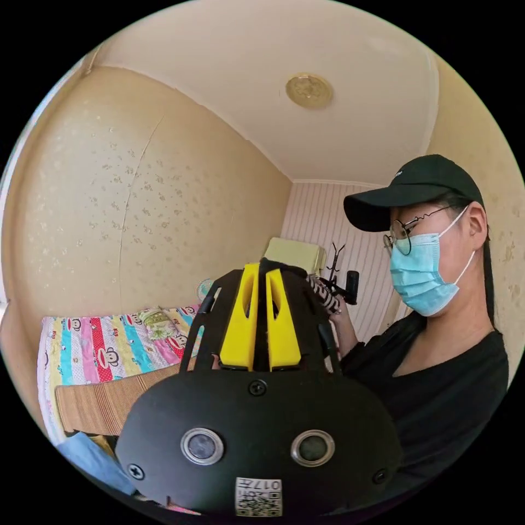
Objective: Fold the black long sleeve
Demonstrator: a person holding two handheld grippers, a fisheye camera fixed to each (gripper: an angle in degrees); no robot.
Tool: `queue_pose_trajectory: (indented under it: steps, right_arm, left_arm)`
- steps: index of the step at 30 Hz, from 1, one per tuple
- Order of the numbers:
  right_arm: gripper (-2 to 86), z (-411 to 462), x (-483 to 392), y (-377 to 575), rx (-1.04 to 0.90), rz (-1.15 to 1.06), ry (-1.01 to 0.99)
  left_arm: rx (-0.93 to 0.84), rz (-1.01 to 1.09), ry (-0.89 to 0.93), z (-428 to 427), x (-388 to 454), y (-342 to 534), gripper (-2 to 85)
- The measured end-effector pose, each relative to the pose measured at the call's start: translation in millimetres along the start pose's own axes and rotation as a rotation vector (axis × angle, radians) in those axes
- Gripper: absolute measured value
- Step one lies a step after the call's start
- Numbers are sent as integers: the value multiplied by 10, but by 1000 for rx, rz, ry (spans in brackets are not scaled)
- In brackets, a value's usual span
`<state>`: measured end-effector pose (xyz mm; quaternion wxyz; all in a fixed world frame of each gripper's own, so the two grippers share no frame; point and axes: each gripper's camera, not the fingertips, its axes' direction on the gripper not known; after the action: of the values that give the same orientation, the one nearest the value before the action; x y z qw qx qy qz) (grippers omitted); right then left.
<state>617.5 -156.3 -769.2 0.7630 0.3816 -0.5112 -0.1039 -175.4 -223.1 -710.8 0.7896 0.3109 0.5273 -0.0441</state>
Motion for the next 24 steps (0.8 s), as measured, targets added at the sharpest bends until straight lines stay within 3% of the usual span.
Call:
queue_pose_trajectory:
  steps: [2, 5, 9, 12, 14, 17, 19, 24]
  right_arm:
    - [16, 404, 290, -237, -138, -11, 32]
    - [18, 1529, 1006, -237, -503, 11, 13]
    - [26, 3389, 2102, 723, -822, 74, 109]
    - [39, 4474, 2724, 1696, -994, 172, 375]
    - [52, 4784, 2926, 2196, -1043, 298, 471]
    - [59, 4916, 2866, 2964, -977, 481, 277]
    - [59, 4910, 2634, 3691, -1035, 549, 174]
    - [52, 4568, 1968, 4981, -1298, 555, 97]
  left_arm:
    - [-108, -68, -33, 445, -517, -169, 1]
    - [-426, -220, -47, 1619, -1733, -84, 7]
    - [-668, -536, -68, 3446, -3688, 1061, 29]
    - [-761, -700, -225, 4251, -4663, 2041, 50]
    - [-784, -788, -344, 4427, -4905, 2529, 63]
    - [-783, -775, -320, 4620, -4760, 3224, 75]
    - [-871, -734, -282, 4757, -4524, 3660, 67]
    - [-1288, -690, -255, 4717, -3896, 4920, 24]
